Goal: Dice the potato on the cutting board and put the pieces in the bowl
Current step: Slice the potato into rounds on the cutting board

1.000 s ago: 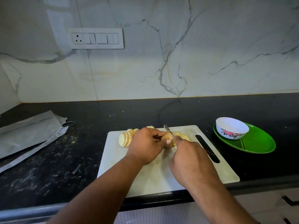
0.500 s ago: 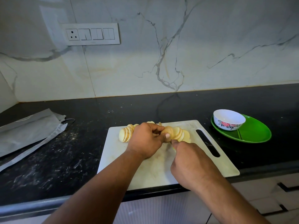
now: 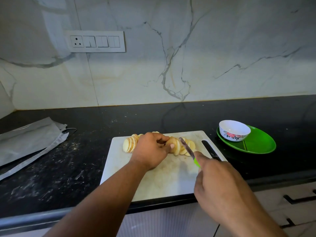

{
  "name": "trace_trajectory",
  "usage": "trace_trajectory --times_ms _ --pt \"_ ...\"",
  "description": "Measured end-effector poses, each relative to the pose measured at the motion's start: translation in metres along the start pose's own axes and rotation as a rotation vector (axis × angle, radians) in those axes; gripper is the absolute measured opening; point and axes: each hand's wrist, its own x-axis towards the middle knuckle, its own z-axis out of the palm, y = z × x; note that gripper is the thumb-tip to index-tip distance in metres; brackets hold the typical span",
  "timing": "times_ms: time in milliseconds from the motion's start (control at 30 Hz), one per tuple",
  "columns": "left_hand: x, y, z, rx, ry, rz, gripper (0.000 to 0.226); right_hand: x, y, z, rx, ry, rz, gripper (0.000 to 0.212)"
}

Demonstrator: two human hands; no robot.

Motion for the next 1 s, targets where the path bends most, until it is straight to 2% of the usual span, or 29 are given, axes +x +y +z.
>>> trace_trajectory --times_ms 200,333,600,700,833,1000 --pt "-0.002 0.002 -0.001 -0.017 -0.010 0.020 0.037 0.013 0.004 0.008 0.064 0.065 -0.024 0.057" --pt "-0.003 0.003 -0.003 0.124 -0.022 0.109 0.049 0.011 0.005 0.014 0.086 0.114 -0.009 0.057" --pt "-0.013 0.013 -0.007 0.267 0.128 0.153 0.041 0.015 0.010 0.020 0.169 0.099 0.024 0.056" --pt "-0.016 0.015 -0.009 0.296 0.094 0.151 0.035 0.019 0.012 0.025 0.226 0.069 0.025 0.056" --pt "-0.014 0.017 -0.012 0.434 0.091 0.206 0.041 0.026 0.012 0.028 0.243 0.077 -0.004 0.054" --pt "-0.017 0.018 -0.018 0.424 0.009 0.160 0.052 0.028 0.009 0.032 0.287 0.062 -0.044 0.054"
